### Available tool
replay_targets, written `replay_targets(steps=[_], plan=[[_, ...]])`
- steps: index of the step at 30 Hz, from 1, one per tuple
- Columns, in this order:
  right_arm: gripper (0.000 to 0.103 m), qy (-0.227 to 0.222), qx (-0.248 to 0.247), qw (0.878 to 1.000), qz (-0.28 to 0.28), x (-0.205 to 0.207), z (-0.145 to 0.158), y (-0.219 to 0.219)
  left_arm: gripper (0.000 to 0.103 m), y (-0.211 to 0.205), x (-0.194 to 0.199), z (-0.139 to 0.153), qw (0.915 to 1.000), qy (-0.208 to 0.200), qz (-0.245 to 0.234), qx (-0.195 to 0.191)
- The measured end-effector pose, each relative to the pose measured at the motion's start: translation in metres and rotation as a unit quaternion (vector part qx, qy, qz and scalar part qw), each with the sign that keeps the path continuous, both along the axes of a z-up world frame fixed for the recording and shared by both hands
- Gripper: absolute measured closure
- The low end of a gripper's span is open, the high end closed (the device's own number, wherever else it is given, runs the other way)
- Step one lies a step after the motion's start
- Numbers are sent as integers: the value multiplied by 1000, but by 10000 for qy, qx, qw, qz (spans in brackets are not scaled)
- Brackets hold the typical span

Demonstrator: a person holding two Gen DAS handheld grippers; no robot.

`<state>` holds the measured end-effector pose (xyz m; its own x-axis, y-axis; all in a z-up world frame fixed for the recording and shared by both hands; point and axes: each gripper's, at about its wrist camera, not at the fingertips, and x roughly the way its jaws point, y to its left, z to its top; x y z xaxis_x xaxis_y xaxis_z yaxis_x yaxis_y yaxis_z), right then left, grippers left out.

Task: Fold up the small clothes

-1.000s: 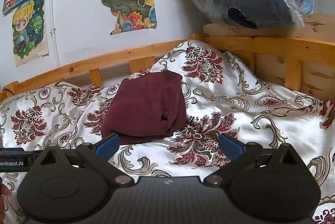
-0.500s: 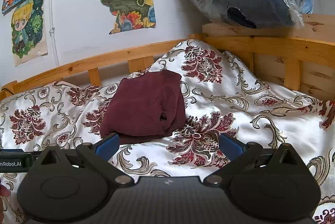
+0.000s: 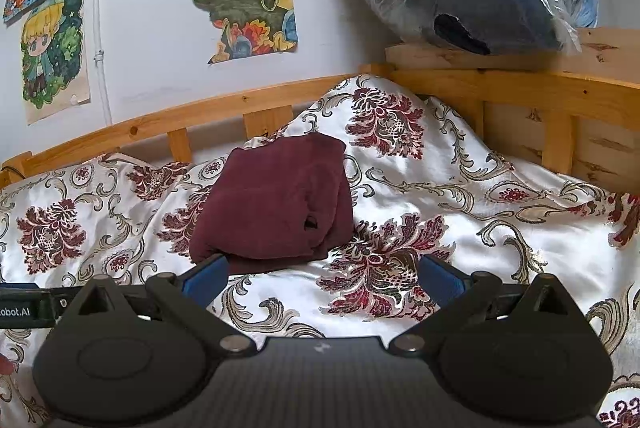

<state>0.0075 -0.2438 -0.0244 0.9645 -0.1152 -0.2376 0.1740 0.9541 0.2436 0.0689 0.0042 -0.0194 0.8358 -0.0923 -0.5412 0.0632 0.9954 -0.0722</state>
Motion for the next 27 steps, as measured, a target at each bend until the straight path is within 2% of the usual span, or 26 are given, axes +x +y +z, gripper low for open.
replay_targets(steps=[12, 27], plan=[[0, 38, -26, 10000, 52, 2, -2, 1, 1, -6, -3, 0, 9998, -166, 1, 106], [0, 58, -39, 9999, 85, 3, -2, 4, 1, -8, -4, -1, 9996, -170, 54, 205]])
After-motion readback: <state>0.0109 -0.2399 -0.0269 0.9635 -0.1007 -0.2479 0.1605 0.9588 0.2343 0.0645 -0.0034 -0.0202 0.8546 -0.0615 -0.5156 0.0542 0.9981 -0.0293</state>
